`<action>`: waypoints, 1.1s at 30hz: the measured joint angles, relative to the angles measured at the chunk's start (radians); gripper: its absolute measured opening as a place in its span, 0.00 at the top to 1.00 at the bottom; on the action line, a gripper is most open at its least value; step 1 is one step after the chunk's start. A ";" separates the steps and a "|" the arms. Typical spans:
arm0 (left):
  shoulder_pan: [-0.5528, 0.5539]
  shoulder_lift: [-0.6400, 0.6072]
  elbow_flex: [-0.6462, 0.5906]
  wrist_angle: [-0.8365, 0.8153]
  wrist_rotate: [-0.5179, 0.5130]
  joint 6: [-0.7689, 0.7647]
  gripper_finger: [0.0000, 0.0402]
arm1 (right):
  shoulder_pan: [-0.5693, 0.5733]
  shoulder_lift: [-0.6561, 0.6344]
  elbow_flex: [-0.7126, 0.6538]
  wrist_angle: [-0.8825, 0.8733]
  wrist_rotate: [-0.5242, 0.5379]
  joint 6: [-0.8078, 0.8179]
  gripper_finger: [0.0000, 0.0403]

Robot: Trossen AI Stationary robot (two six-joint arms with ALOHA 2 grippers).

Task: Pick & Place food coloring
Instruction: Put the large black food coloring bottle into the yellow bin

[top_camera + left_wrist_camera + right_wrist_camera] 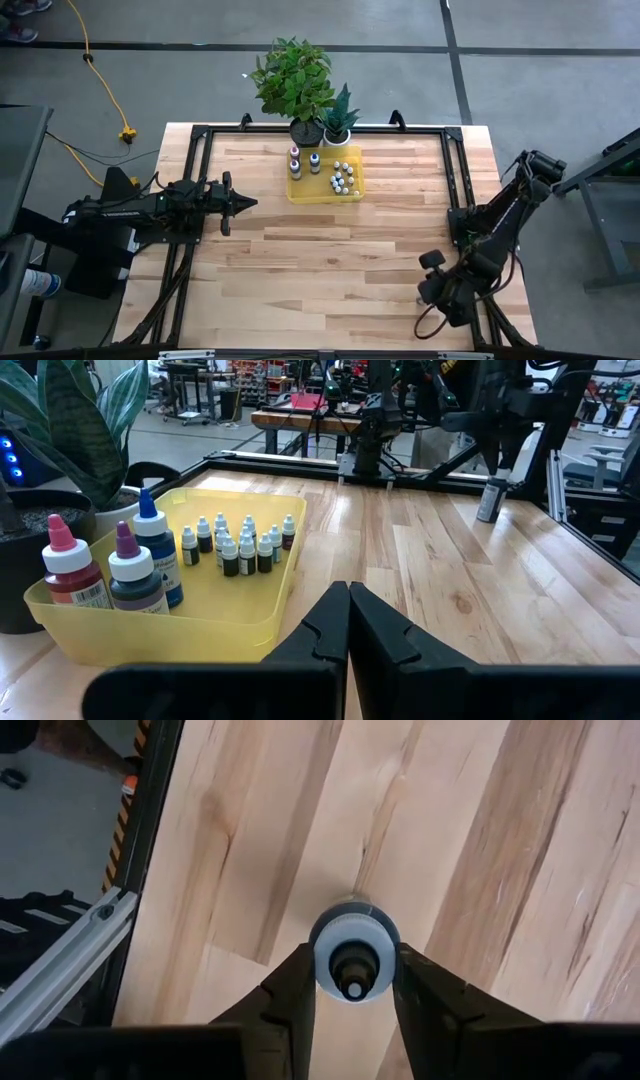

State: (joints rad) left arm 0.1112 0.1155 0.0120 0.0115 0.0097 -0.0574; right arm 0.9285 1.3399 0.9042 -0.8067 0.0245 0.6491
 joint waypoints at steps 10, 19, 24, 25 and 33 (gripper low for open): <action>0.000 0.000 0.000 0.000 0.000 0.000 1.00 | -0.055 -0.037 0.039 -0.077 0.064 -0.002 0.74; 0.000 0.000 0.000 0.000 0.000 0.000 1.00 | -0.204 -0.058 0.183 -0.220 0.164 -0.098 0.74; 0.000 0.000 0.000 0.000 0.000 0.000 1.00 | -0.324 -0.058 0.285 -0.232 0.181 -0.201 0.74; 0.000 0.000 0.000 0.000 0.000 0.000 1.00 | -0.352 -0.058 0.307 -0.232 0.183 -0.222 0.74; 0.000 0.000 0.000 0.000 0.000 0.000 1.00 | -0.593 -0.042 0.493 -0.228 0.174 -0.409 0.74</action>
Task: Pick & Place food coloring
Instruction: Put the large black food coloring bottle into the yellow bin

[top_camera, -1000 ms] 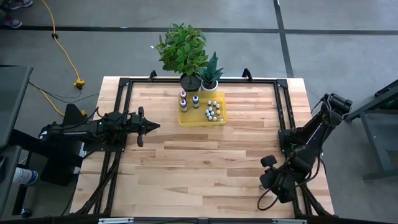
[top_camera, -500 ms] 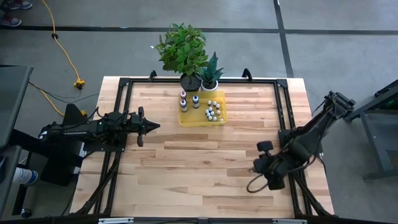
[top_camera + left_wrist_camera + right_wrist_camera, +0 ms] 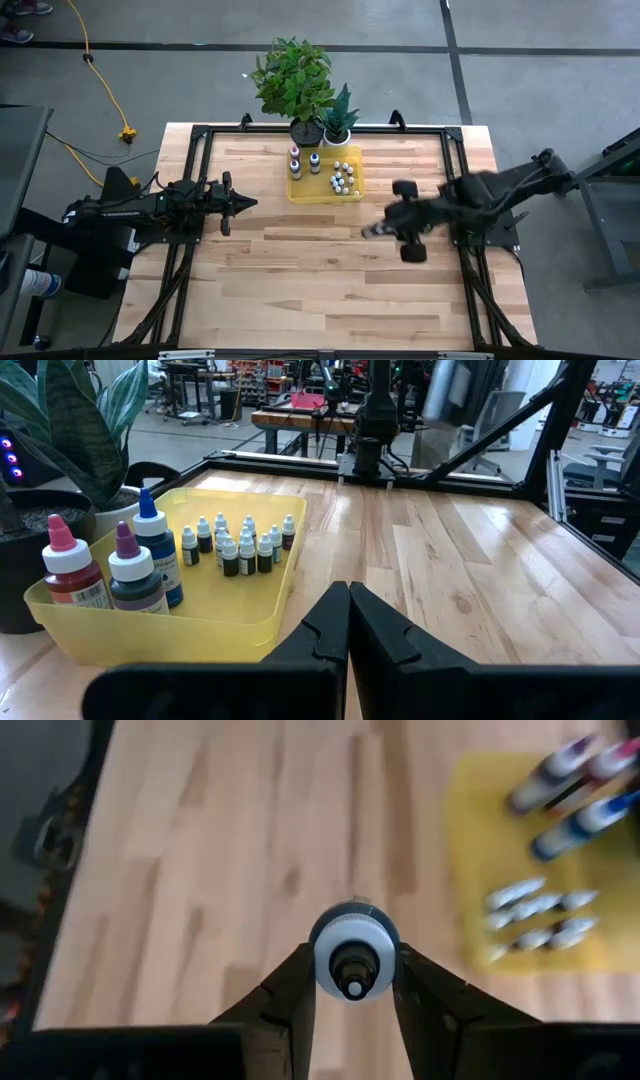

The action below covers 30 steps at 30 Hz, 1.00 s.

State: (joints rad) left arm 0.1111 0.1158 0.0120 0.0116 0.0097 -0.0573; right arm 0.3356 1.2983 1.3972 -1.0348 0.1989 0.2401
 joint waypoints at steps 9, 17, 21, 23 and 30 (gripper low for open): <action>0.000 0.000 0.000 0.000 0.000 0.000 1.00 | -0.244 0.169 0.268 0.000 -0.060 -0.216 0.74; 0.000 0.000 0.000 0.000 0.000 0.000 1.00 | -0.398 0.421 0.554 -0.049 -0.104 -0.306 0.74; 0.000 0.000 0.000 0.000 0.000 0.000 1.00 | -0.452 0.555 0.671 -0.082 -0.102 -0.297 0.74; 0.000 0.000 0.000 0.000 0.000 0.000 1.00 | -0.471 0.617 0.717 -0.096 -0.103 -0.275 0.74; 0.000 0.000 0.000 0.000 0.000 0.000 1.00 | -0.529 0.785 0.788 -0.103 -0.174 -0.134 0.72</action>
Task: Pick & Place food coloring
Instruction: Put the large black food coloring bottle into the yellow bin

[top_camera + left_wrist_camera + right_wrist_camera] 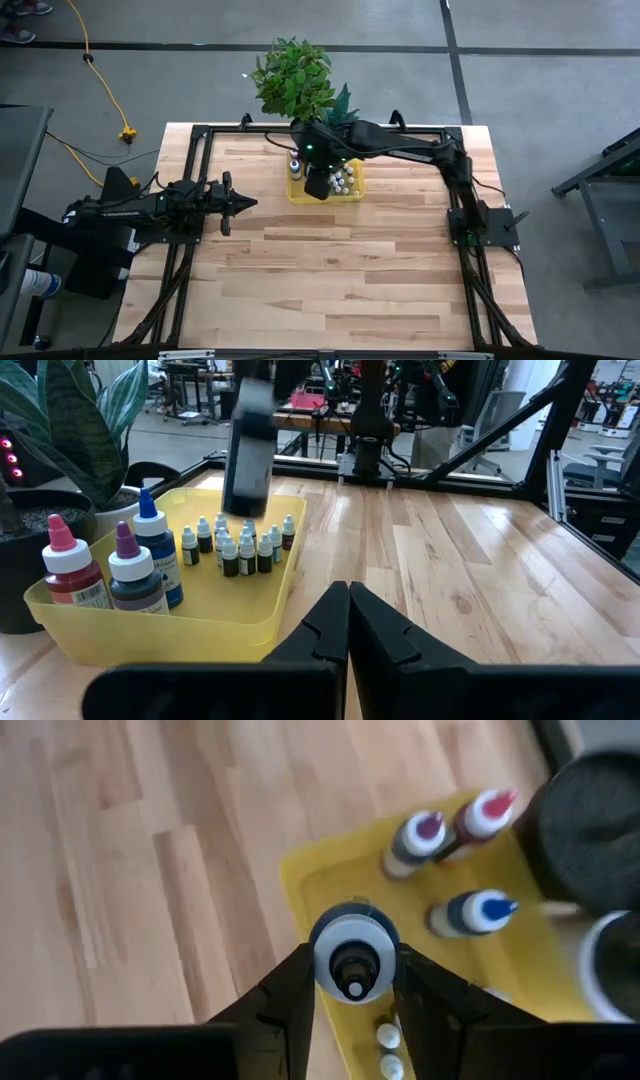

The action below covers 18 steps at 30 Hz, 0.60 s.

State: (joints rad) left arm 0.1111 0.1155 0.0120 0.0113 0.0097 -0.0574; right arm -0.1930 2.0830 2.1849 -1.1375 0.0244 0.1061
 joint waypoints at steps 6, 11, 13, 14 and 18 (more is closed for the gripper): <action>0.000 0.000 0.000 0.000 0.000 0.000 1.00 | -0.044 0.088 -0.007 0.002 -0.016 0.052 0.74; 0.000 0.000 0.000 0.000 0.000 0.000 1.00 | -0.072 0.148 -0.007 0.010 -0.015 0.069 0.72; 0.000 0.000 0.000 0.000 0.000 0.000 1.00 | -0.083 0.168 -0.008 0.011 -0.027 0.076 0.72; 0.000 0.000 0.000 0.000 0.000 0.000 1.00 | -0.087 0.178 -0.008 0.018 -0.032 0.077 0.72; 0.000 0.000 0.000 0.000 0.000 0.000 1.00 | -0.101 0.201 -0.008 0.050 -0.033 0.079 0.72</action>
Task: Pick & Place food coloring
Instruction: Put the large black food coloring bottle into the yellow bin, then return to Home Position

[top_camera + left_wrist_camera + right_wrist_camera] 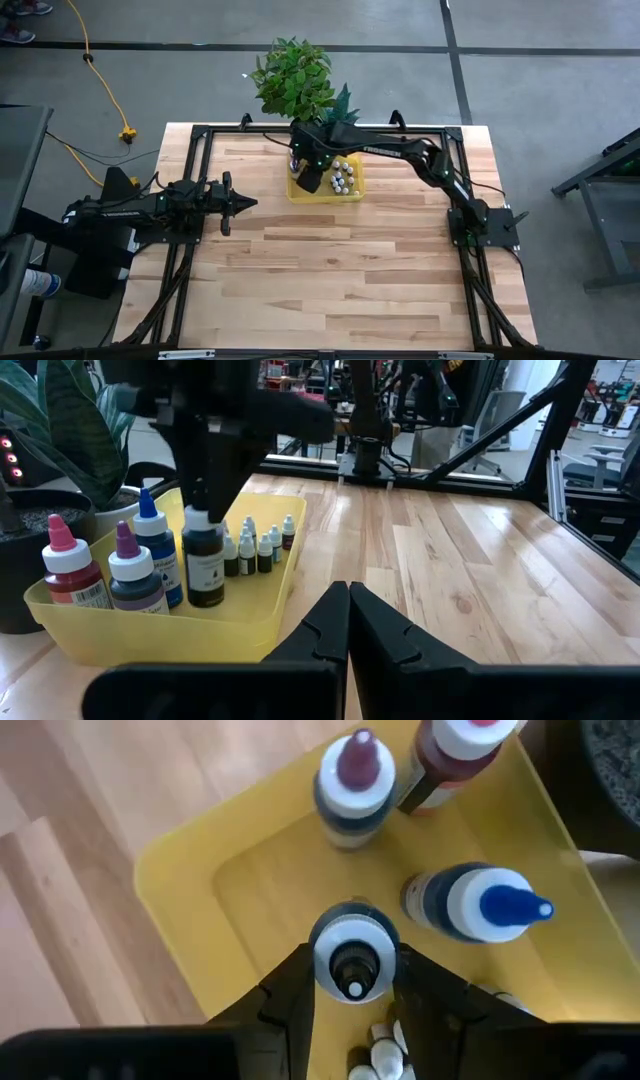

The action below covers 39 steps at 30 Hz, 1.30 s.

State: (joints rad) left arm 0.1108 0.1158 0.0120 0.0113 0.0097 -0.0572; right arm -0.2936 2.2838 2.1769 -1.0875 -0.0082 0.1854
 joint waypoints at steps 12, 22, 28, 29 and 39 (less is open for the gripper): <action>0.000 0.000 0.000 0.000 0.000 0.000 1.00 | -0.010 0.049 0.002 0.065 -0.010 0.068 0.71; 0.000 0.000 0.000 0.000 0.000 0.000 1.00 | -0.010 0.053 0.002 0.063 -0.002 0.049 0.66; 0.000 0.000 0.000 0.000 0.000 0.000 1.00 | -0.006 0.050 0.000 0.067 0.035 0.017 0.55; 0.000 0.000 0.000 0.000 0.000 0.000 1.00 | -0.006 0.046 0.000 0.064 0.040 0.017 0.53; 0.000 0.000 0.000 0.000 0.000 0.000 1.00 | -0.002 -0.012 0.000 0.024 0.054 -0.002 0.37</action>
State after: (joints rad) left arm 0.1112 0.1158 0.0120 0.0113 0.0093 -0.0572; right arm -0.2960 2.2717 2.1765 -1.0640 0.0461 0.1837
